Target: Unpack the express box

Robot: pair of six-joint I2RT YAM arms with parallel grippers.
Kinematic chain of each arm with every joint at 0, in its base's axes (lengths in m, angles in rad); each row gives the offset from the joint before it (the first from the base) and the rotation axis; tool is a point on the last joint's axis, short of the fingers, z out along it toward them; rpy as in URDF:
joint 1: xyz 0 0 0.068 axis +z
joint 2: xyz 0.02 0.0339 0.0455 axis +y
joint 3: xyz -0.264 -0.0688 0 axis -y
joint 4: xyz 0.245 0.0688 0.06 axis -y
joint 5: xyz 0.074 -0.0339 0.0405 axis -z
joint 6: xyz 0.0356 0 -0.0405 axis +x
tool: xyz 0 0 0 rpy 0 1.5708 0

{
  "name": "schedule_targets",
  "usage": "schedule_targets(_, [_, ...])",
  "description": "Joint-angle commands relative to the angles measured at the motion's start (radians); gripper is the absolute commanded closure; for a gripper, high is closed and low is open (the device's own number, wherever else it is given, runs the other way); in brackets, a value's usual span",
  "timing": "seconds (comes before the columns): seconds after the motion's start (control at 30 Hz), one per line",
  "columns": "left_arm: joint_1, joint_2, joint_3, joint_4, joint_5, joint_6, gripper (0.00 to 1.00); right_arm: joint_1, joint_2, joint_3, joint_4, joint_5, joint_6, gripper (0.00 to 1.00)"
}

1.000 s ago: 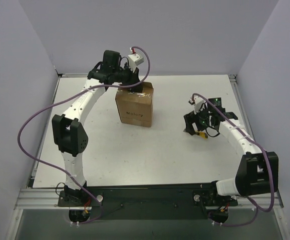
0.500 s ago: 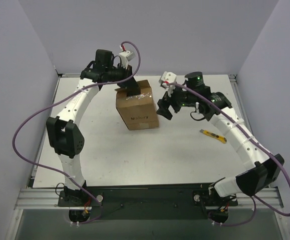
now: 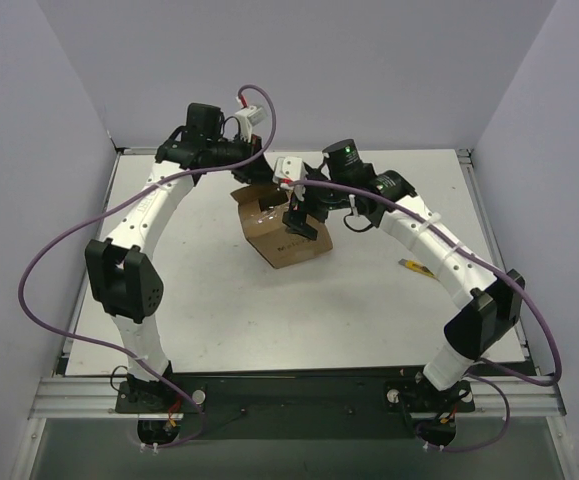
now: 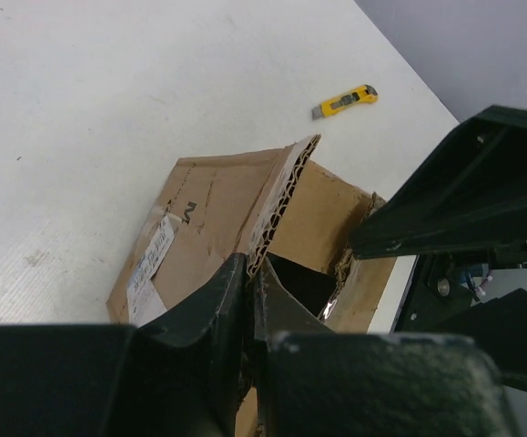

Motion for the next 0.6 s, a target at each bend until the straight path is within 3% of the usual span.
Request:
schedule_targets(0.0, [-0.012,-0.047,0.012,-0.030,0.082,0.017,1.00,-0.034,0.028,0.108,-0.006,-0.074,-0.083,0.14])
schedule_targets(0.13, [-0.012,-0.047,0.003,-0.024,0.098,0.010,1.00,-0.054,0.115,0.206,-0.102,-0.099,-0.074,0.09])
schedule_targets(0.3, [-0.010,-0.040,0.010,-0.018,0.089,0.006,1.00,-0.088,0.250,0.410,-0.435,-0.180,-0.033,0.12])
schedule_targets(0.4, [-0.009,-0.033,0.019,-0.018,0.094,0.006,1.00,-0.091,0.304,0.480,-0.587,-0.212,-0.045,0.17])
schedule_targets(0.57, [-0.006,-0.019,0.029,-0.017,0.065,0.003,1.00,-0.080,0.258,0.442,-0.639,-0.206,-0.046,0.29])
